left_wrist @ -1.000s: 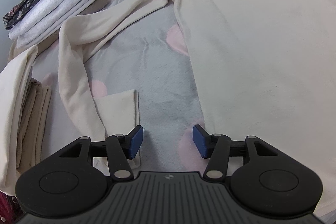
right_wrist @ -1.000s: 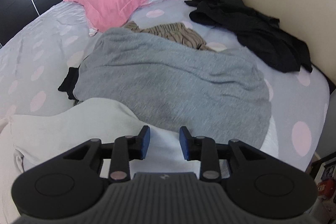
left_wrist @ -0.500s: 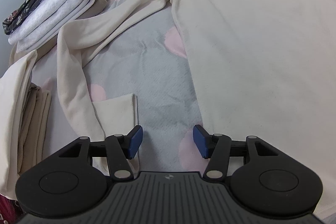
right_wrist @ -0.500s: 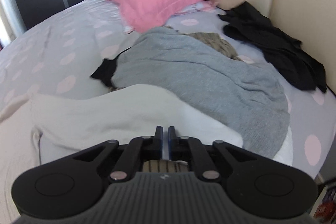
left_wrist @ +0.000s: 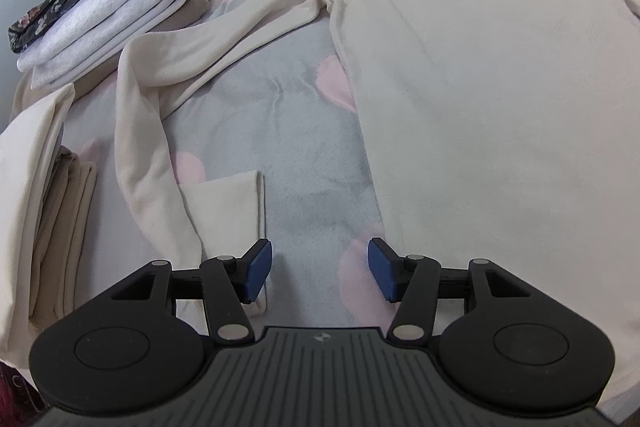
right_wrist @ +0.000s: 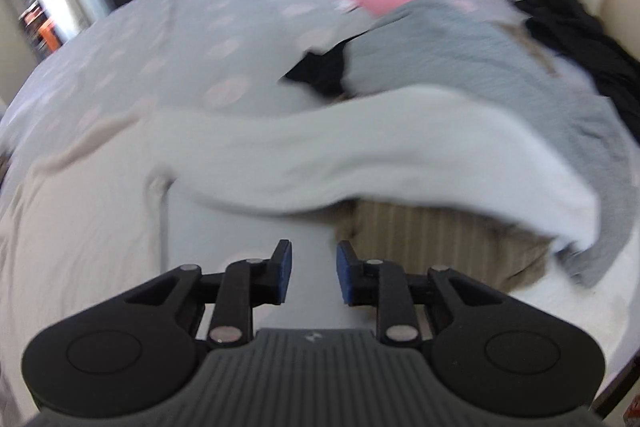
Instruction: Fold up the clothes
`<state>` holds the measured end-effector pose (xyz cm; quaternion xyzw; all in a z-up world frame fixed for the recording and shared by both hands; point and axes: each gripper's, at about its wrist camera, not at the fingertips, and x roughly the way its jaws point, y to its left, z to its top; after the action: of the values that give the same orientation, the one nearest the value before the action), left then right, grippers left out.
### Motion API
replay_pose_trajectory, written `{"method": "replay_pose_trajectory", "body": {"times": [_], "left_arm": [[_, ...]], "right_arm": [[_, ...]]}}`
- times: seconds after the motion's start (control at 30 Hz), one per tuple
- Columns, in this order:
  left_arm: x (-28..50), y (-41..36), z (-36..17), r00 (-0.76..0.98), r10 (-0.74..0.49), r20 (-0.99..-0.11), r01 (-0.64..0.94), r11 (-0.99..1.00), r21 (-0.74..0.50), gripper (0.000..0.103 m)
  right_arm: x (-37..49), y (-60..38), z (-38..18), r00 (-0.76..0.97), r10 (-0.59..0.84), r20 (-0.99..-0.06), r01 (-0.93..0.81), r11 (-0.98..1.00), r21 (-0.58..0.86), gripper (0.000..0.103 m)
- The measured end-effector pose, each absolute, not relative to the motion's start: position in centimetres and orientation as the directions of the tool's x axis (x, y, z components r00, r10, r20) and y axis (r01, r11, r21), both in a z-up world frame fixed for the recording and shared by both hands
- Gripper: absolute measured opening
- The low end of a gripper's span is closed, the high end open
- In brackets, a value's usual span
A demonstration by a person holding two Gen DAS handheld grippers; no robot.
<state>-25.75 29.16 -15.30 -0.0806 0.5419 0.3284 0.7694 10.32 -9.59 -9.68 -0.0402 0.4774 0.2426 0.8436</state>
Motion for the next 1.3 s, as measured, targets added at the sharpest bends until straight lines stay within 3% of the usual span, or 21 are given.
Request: {"method": "replay_pose_trajectory", "body": {"times": [0.17, 0.5, 0.67, 1.07, 1.13, 1.17, 1.23, 1.3], "left_arm": [[-27.7, 29.4, -14.1, 0.239, 0.371, -0.897, -0.619, 0.77, 0.154, 0.052], [-31.2, 27.4, -13.2, 0.308, 0.206, -0.929, -0.602, 0.798, -0.023, 0.051], [-31.5, 25.8, -13.6, 0.296, 0.169, -0.94, -0.547, 0.837, -0.022, 0.054], [-31.3, 25.2, -14.9, 0.203, 0.149, -0.968, -0.535, 0.844, 0.017, 0.054], [-31.3, 25.2, -14.6, 0.217, 0.128, -0.968, -0.532, 0.846, -0.008, 0.048], [-31.3, 25.1, -14.5, 0.224, 0.117, -0.967, -0.531, 0.847, -0.021, 0.044], [-31.3, 25.1, -14.2, 0.238, 0.096, -0.966, -0.527, 0.848, -0.046, 0.018], [-31.3, 25.0, -13.9, 0.252, 0.075, -0.965, -0.524, 0.849, -0.071, 0.007]], "right_arm": [[6.2, -6.4, -11.9, 0.299, 0.377, -0.876, -0.587, 0.797, 0.143, 0.028], [1.2, -5.0, -14.0, 0.184, 0.387, -0.903, -0.67, 0.722, 0.173, 0.028], [0.0, -5.0, -14.1, 0.148, 0.385, -0.911, -0.732, 0.662, 0.161, 0.031], [-2.0, -4.0, -16.8, 0.114, 0.208, -0.971, -0.813, 0.582, 0.029, 0.039], [-2.4, -3.8, -17.2, 0.102, 0.186, -0.977, -0.83, 0.558, 0.02, 0.038], [-2.7, -3.6, -17.3, 0.1, 0.18, -0.979, -0.84, 0.542, 0.014, 0.032], [-3.3, -3.3, -17.3, 0.1, 0.173, -0.98, -0.86, 0.511, 0.003, 0.02], [-3.8, -2.9, -17.0, 0.103, 0.155, -0.982, -0.879, 0.477, -0.017, 0.014]]}}
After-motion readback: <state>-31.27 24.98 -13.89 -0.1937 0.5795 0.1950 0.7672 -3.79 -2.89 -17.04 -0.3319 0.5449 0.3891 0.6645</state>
